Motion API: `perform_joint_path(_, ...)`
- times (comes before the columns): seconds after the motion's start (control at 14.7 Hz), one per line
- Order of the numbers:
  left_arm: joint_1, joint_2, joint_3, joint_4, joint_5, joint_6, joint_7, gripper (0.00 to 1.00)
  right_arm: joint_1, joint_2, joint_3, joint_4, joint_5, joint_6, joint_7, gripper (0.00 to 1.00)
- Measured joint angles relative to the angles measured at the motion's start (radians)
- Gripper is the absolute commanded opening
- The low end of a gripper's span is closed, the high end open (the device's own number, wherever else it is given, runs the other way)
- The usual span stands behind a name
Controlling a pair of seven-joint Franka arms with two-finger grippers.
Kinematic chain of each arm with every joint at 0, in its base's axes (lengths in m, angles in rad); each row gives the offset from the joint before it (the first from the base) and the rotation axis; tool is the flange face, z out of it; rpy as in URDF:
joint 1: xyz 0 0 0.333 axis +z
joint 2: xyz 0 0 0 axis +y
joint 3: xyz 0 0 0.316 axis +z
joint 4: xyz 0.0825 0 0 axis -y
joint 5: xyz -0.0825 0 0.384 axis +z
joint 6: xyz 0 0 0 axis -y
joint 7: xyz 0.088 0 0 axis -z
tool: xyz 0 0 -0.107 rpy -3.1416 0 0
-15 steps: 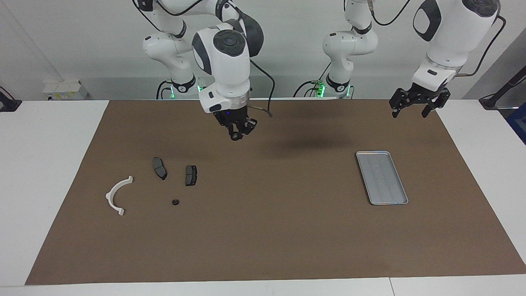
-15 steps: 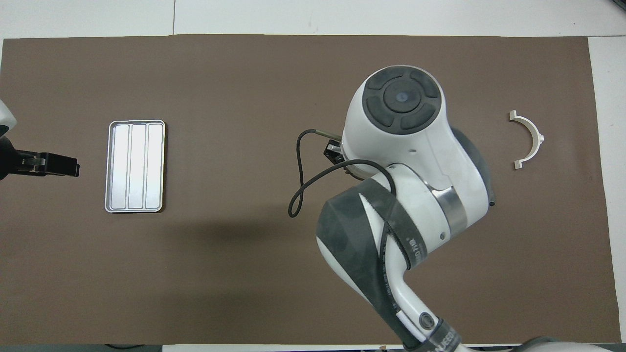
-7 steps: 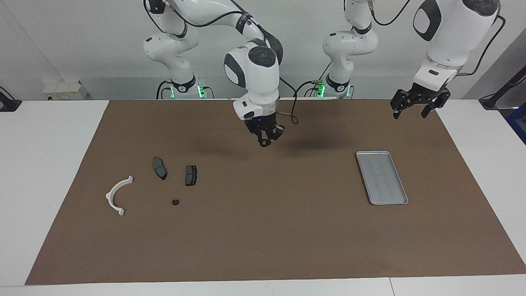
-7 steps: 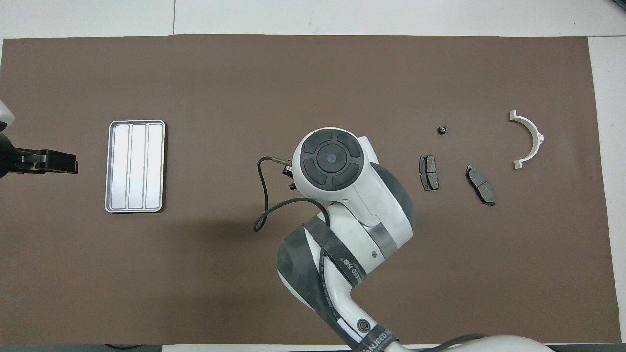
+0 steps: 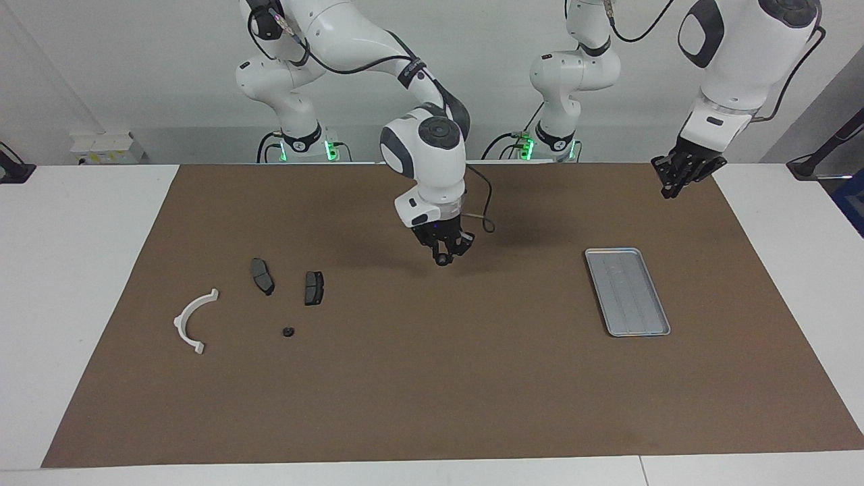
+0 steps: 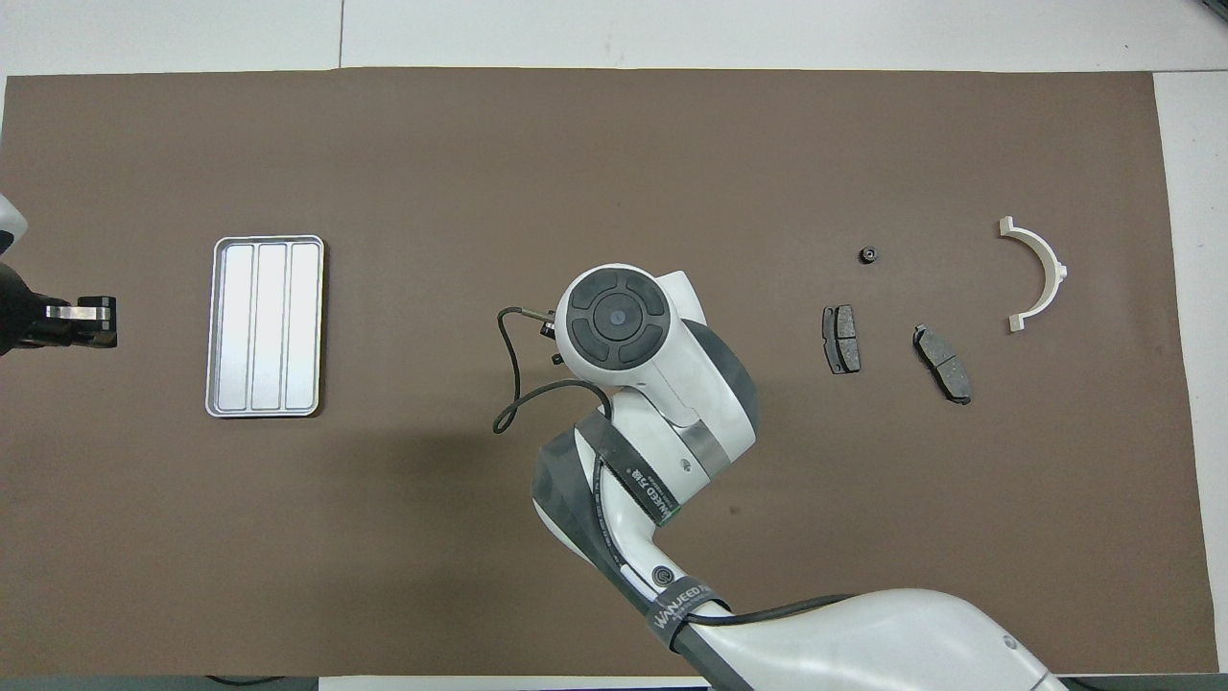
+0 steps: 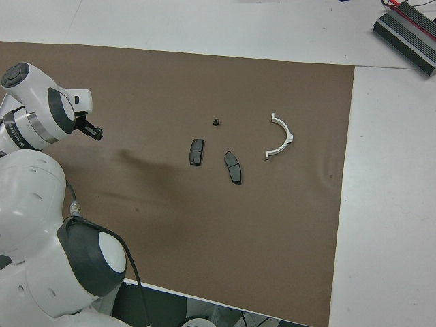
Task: Pick bearing gear from pile to tray
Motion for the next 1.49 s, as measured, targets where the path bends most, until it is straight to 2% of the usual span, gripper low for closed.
perform_joint_path(0.07, 0.0, 0.0, 0.0, 0.0, 0.0, -0.004, 0.0, 0.82, 0.01, 0.019, 0.0, 0.0, -0.012, 0.015, 0.003, 0.0)
perform_joint_path(0.14, 0.0, 0.0, 0.001, 0.0, 0.0, 0.006, 0.004, 0.96, 0.018, 0.037, 0.0, 0.002, -0.019, 0.031, 0.006, 0.0)
perform_joint_path(0.27, 0.0, 0.0, 0.003, 0.0, 0.0, 0.055, 0.011, 1.0, 0.022, 0.062, 0.0, 0.007, -0.039, 0.042, 0.006, 0.0)
perform_joint_path(0.34, 0.0, 0.0, 0.004, 0.0, 0.0, 0.07, 0.011, 0.79, 0.022, 0.071, -0.001, 0.009, -0.054, 0.047, 0.006, 0.0)
perform_joint_path(0.41, 0.001, 0.0, 0.005, 0.0, 0.0, 0.078, 0.011, 0.44, 0.023, 0.082, -0.001, 0.009, -0.06, 0.065, 0.006, 0.0)
perform_joint_path(0.48, 0.001, 0.0, 0.005, 0.0, 0.0, 0.08, 0.01, 0.19, 0.023, 0.094, -0.001, 0.01, -0.063, 0.085, 0.006, 0.0)
perform_joint_path(0.54, 0.001, 0.0, 0.004, 0.0, 0.0, 0.08, 0.01, 0.0, 0.023, 0.104, -0.001, 0.011, -0.064, 0.095, 0.006, 0.0)
perform_joint_path(0.75, 0.0, 0.0, 0.004, 0.0, 0.0, 0.078, 0.004, 0.0, 0.023, 0.117, -0.003, 0.012, -0.066, 0.101, 0.006, 0.0)
perform_joint_path(0.82, 0.0, 0.0, 0.004, 0.0, 0.0, 0.078, 0.003, 0.73, 0.023, 0.118, -0.003, 0.012, -0.066, 0.102, 0.006, 0.0)
perform_joint_path(0.88, 0.001, 0.0, 0.004, 0.0, 0.0, 0.08, 0.003, 1.0, 0.023, 0.119, -0.004, 0.012, -0.066, 0.104, 0.006, 0.0)
perform_joint_path(0.95, 0.001, 0.0, 0.005, 0.0, 0.0, 0.085, 0.003, 1.0, 0.023, 0.12, -0.004, 0.01, -0.066, 0.109, 0.006, 0.0)
perform_joint_path(1.02, 0.001, 0.0, 0.005, 0.0, 0.0, 0.096, 0.003, 0.73, 0.023, 0.121, -0.004, 0.008, -0.066, 0.114, 0.006, 0.0)
perform_joint_path(1.09, 0.001, 0.0, 0.006, 0.0, 0.0, 0.107, 0.002, 0.25, 0.023, 0.122, -0.004, 0.005, -0.066, 0.117, 0.006, 0.0)
perform_joint_path(1.15, 0.001, 0.0, 0.006, 0.0, 0.0, 0.111, 0.001, 0.0, 0.023, 0.123, -0.005, 0.004, -0.066, 0.118, 0.006, 0.0)
perform_joint_path(1.22, 0.001, 0.0, 0.006, 0.0, 0.0, 0.11, -0.002, 0.0, 0.023, 0.124, -0.005, 0.003, -0.066, 0.12, 0.006, 0.0)
perform_joint_path(1.29, 0.001, 0.0, 0.005, 0.0, 0.0, 0.107, -0.006, 0.11, 0.022, 0.124, -0.005, 0.001, -0.066, 0.125, 0.006, 0.0)
perform_joint_path(1.36, 0.001, 0.0, 0.004, 0.0, 0.0, 0.106, -0.007, 0.73, 0.022, 0.124, -0.005, 0.0, -0.066, 0.127, 0.006, 0.0)
perform_joint_path(1.43, 0.001, 0.0, 0.004, 0.0, 0.0, 0.107, -0.007, 1.0, 0.022, 0.124, -0.005, 0.0, -0.066, 0.127, 0.006, 0.0)
perform_joint_path(1.49, 0.001, 0.0, 0.005, 0.0, 0.0, 0.111, -0.007, 1.0, 0.022, 0.124, -0.005, 0.0, -0.066, 0.127, 0.006, 0.2)
